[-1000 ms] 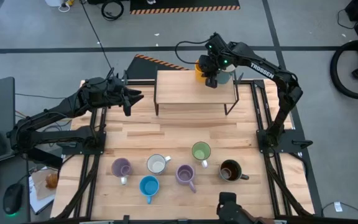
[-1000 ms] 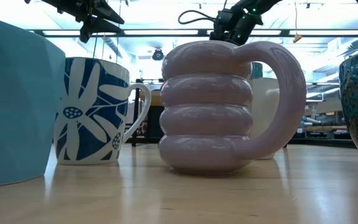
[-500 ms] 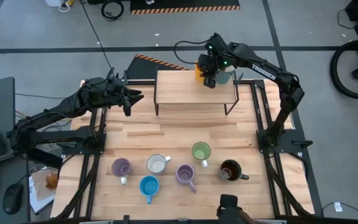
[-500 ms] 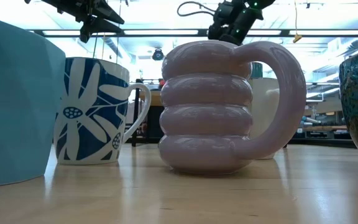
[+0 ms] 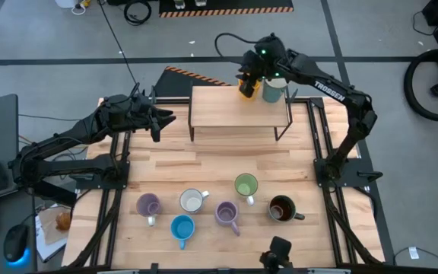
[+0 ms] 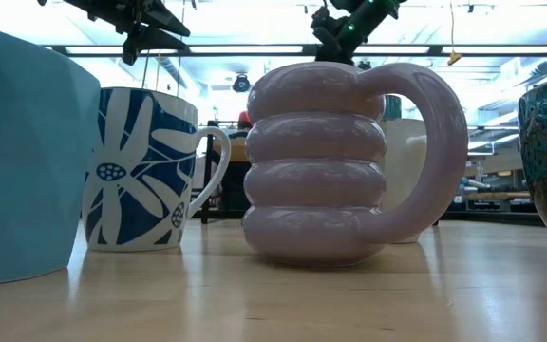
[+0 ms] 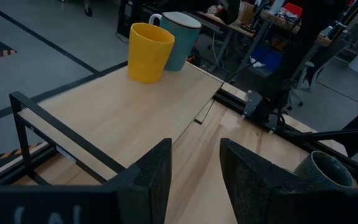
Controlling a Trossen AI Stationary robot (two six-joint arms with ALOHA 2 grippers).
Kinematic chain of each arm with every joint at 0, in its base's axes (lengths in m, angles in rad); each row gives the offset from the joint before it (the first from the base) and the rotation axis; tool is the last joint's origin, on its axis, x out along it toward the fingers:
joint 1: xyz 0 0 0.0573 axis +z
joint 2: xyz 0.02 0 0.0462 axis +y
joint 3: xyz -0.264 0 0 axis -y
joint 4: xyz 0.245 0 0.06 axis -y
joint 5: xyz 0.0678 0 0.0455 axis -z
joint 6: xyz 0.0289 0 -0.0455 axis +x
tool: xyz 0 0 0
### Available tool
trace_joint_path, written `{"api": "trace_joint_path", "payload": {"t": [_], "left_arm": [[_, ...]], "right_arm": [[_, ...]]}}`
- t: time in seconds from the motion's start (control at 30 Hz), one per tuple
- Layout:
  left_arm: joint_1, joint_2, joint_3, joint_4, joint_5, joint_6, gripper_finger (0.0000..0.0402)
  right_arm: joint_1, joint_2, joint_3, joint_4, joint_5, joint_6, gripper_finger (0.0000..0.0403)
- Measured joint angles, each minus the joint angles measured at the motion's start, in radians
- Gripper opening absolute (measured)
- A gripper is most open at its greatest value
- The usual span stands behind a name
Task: Place coffee mugs
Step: Put the yellow mug on the shelf
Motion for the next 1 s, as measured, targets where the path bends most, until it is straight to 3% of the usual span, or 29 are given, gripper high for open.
{"api": "trace_joint_path", "payload": {"t": [0.37, 1.0], "left_arm": [[0.0, 0.0, 0.0, 0.038, 0.0, -0.006, 0.0141], [0.0, 0.0, 0.0, 0.036, 0.0, -0.001, 0.0141]], "right_arm": [[0.05, 0.095, 0.0, -0.01, 0.145, 0.042, 0.0116], [0.048, 0.114, 0.001, -0.089, 0.174, 0.017, 0.0105]]}}
